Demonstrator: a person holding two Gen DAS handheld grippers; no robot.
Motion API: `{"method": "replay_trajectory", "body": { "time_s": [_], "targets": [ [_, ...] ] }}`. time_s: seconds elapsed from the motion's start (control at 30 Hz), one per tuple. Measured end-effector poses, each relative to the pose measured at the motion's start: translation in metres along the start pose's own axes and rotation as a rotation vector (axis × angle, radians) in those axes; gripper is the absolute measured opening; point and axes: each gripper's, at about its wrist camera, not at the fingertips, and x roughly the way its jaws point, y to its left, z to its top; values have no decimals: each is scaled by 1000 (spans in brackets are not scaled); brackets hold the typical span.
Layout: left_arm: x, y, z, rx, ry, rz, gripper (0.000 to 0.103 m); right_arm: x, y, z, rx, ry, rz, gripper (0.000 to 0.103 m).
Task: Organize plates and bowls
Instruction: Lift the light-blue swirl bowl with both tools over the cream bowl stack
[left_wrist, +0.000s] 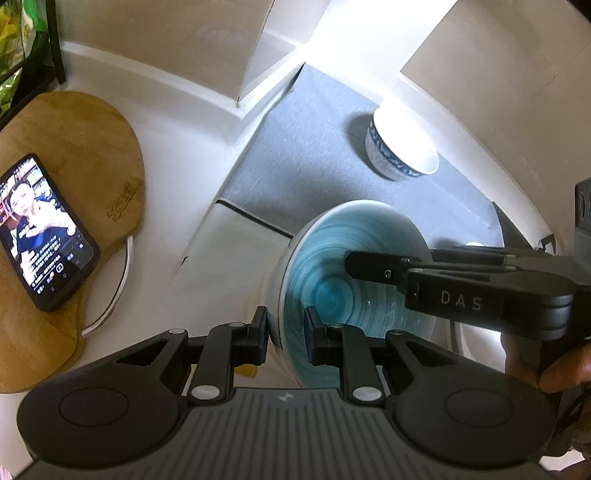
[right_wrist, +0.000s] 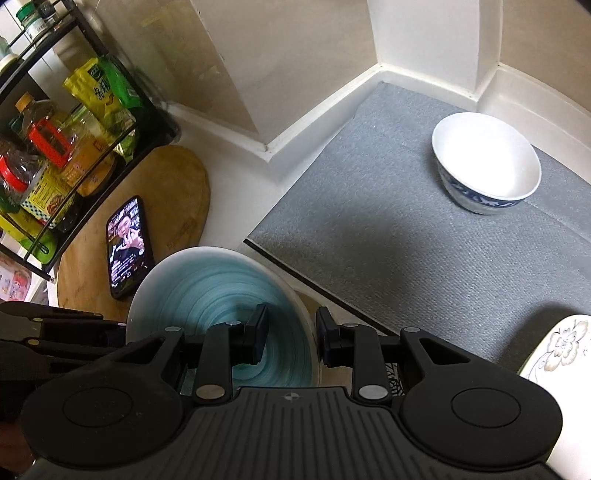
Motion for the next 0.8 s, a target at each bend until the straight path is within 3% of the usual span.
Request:
{"method": "replay_trajectory", "body": {
  "time_s": [0.8],
  "targets": [
    [11,13,-3,14,37,-6,23,27,6,4,-15,61,-24,30]
  ]
}}
